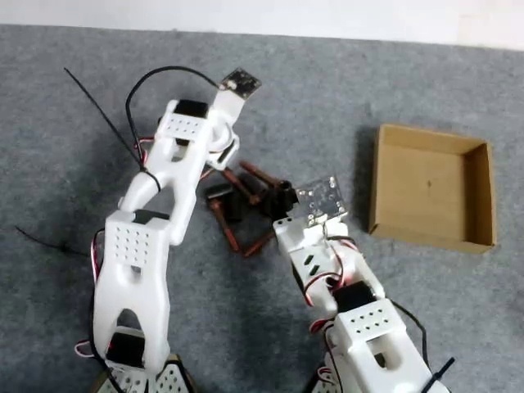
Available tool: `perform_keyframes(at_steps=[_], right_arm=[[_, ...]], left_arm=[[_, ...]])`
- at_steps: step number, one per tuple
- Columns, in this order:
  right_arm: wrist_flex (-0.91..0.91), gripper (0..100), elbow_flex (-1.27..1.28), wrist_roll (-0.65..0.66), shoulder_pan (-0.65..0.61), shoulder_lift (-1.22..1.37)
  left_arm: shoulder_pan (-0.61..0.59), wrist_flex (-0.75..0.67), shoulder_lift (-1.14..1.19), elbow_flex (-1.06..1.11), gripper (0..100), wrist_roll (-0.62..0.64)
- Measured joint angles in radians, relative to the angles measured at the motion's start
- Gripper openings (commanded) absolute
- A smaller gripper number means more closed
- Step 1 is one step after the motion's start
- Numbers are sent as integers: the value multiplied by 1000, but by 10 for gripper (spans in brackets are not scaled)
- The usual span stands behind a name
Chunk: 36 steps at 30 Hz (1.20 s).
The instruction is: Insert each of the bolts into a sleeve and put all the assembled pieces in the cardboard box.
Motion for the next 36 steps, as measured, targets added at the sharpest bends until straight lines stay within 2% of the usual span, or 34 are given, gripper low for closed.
perform_keyframes(at_steps=[36], right_arm=[[0, 3, 31, 0, 0, -6]], left_arm=[[-9, 40, 26, -12, 185, 14]])
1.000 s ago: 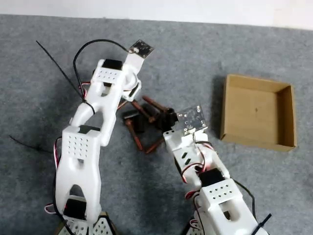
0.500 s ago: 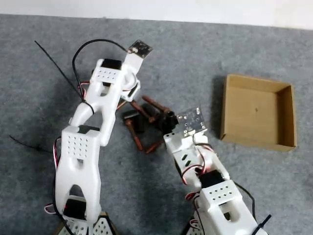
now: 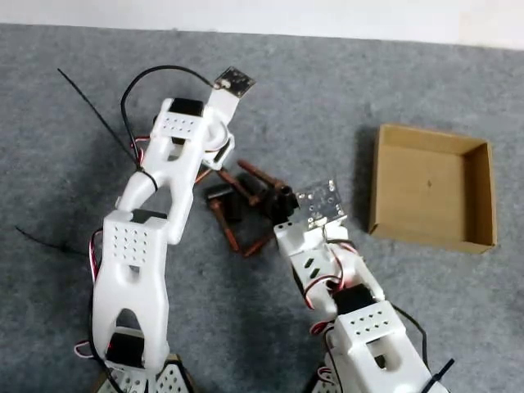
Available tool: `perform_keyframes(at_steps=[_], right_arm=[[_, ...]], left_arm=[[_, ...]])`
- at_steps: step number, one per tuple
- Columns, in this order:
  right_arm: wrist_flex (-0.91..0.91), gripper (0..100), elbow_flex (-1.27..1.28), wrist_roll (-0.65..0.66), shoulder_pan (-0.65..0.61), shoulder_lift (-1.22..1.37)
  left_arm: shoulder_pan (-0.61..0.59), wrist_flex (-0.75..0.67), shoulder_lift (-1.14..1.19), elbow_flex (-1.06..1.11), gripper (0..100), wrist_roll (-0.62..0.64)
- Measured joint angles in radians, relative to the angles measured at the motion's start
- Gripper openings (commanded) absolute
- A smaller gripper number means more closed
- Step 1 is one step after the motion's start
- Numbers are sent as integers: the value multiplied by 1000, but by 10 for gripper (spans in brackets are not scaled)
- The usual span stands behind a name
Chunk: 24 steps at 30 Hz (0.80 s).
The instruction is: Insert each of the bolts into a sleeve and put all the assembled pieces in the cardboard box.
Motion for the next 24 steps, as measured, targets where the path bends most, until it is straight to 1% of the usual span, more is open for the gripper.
perform_keyframes(at_steps=[10, 20, 24], right_arm=[[0, 3, 0, 0, 0, 0], [0, 3, 0, 0, 0, 0], [0, 3, 0, 0, 0, 0]], left_arm=[[0, 0, 0, 0, 185, -5], [0, 44, 34, -63, 185, -15], [0, 89, 68, -127, 184, -15]])
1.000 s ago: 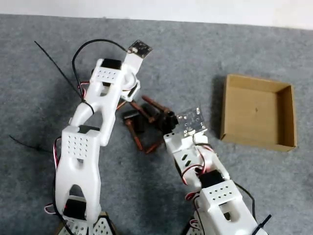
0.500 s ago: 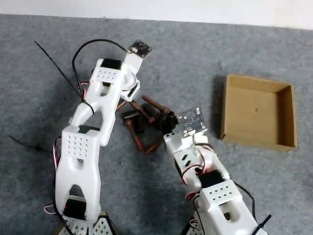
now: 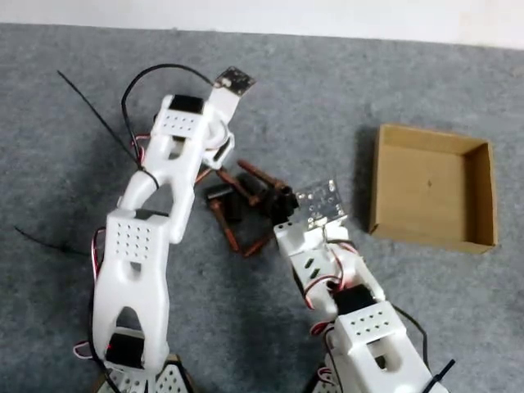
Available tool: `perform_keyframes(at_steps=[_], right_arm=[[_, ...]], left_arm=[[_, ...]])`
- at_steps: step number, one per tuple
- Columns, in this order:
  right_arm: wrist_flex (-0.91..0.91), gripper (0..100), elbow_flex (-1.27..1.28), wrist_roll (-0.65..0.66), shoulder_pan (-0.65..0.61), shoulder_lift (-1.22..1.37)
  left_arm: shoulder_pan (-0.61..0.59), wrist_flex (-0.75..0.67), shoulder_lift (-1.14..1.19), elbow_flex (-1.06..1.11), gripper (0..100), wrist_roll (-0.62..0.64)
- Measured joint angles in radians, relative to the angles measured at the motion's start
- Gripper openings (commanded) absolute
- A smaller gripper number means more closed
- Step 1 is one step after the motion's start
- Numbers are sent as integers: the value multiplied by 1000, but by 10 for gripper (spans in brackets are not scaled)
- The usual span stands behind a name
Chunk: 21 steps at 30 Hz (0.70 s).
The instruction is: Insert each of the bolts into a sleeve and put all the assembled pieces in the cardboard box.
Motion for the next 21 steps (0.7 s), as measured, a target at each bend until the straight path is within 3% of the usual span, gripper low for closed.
perform_keyframes(at_steps=[13, 21], right_arm=[[0, 3, 0, 0, 0, 0], [0, 3, 0, 0, 0, 0]], left_arm=[[3, 232, 222, -388, 75, -2], [3, 281, 285, -497, 50, -2]])
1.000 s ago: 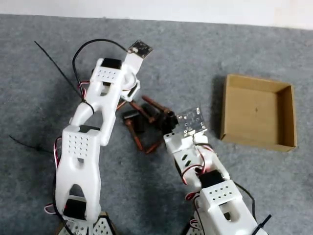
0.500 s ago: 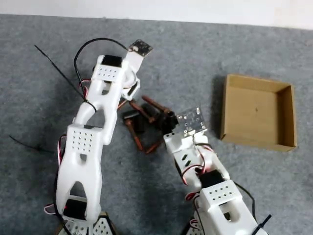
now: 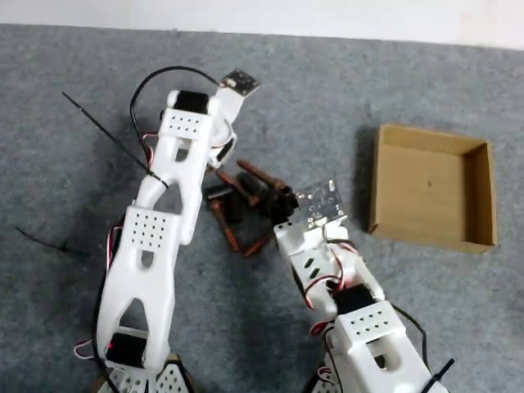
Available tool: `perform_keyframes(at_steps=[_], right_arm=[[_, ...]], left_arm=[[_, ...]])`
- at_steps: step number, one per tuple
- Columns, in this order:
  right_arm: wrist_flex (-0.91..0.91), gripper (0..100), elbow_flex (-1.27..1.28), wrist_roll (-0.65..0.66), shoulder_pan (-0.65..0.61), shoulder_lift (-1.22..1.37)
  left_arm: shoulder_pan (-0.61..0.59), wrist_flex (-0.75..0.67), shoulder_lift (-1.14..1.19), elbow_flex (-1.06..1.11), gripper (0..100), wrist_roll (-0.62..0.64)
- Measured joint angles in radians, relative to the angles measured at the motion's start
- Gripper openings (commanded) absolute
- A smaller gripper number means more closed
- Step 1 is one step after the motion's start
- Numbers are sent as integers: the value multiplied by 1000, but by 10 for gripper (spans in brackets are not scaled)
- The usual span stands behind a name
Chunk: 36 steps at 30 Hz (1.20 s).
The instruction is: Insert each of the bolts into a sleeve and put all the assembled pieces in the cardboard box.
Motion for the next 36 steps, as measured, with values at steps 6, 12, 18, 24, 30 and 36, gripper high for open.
perform_keyframes(at_steps=[6, 12, 18, 24, 30, 36], right_arm=[[0, 3, 0, 0, 0, 0], [0, 3, 0, 0, 0, 0], [0, 3, 0, 0, 0, 0], [0, 3, 0, 0, 0, 0], [0, 3, 0, 0, 0, 0], [0, 3, 0, 0, 0, 0]], left_arm=[[0, 11, 5, -9, 4, 0], [-21, 28, 14, -58, 5, 17], [-83, 48, 28, -123, 5, 77], [-87, 49, 28, -127, 5, 80], [-87, 54, 61, -153, 5, 80], [-87, 66, 100, -226, 5, 81]])
